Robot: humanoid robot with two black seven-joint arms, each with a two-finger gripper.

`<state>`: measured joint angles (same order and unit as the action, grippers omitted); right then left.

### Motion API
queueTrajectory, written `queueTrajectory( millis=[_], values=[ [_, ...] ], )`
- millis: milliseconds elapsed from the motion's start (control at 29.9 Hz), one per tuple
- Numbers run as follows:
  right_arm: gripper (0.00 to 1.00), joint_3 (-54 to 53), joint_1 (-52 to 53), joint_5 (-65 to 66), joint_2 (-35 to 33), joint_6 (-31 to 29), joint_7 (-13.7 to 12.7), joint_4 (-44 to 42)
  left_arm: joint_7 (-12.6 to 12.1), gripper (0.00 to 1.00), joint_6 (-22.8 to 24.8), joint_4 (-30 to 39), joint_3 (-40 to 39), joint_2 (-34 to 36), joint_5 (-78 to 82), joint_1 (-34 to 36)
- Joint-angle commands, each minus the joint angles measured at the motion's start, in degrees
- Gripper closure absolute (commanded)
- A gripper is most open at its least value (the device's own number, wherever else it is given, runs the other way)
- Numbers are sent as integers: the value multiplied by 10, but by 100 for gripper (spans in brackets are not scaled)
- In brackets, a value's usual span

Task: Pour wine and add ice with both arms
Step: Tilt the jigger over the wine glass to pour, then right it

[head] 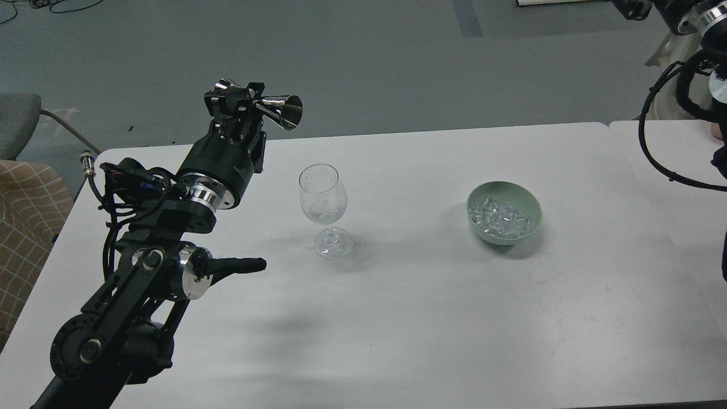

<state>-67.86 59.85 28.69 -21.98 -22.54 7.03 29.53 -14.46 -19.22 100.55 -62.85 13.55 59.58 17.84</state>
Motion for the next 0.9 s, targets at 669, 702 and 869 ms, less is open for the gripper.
queueTrajectory(
  millis=[669,702,869],
  values=[
    [0,-8,-5,0,-13,0,0,0,12,100,62,0,7,8,88,8],
    [0,-8,-5,0,-13,0,0,0,12,100,65,0,7,8,98,8],
    [0,-8,-6,0,-13,-1,-1,0,13,100,65,0,8,8,110,7]
  ],
)
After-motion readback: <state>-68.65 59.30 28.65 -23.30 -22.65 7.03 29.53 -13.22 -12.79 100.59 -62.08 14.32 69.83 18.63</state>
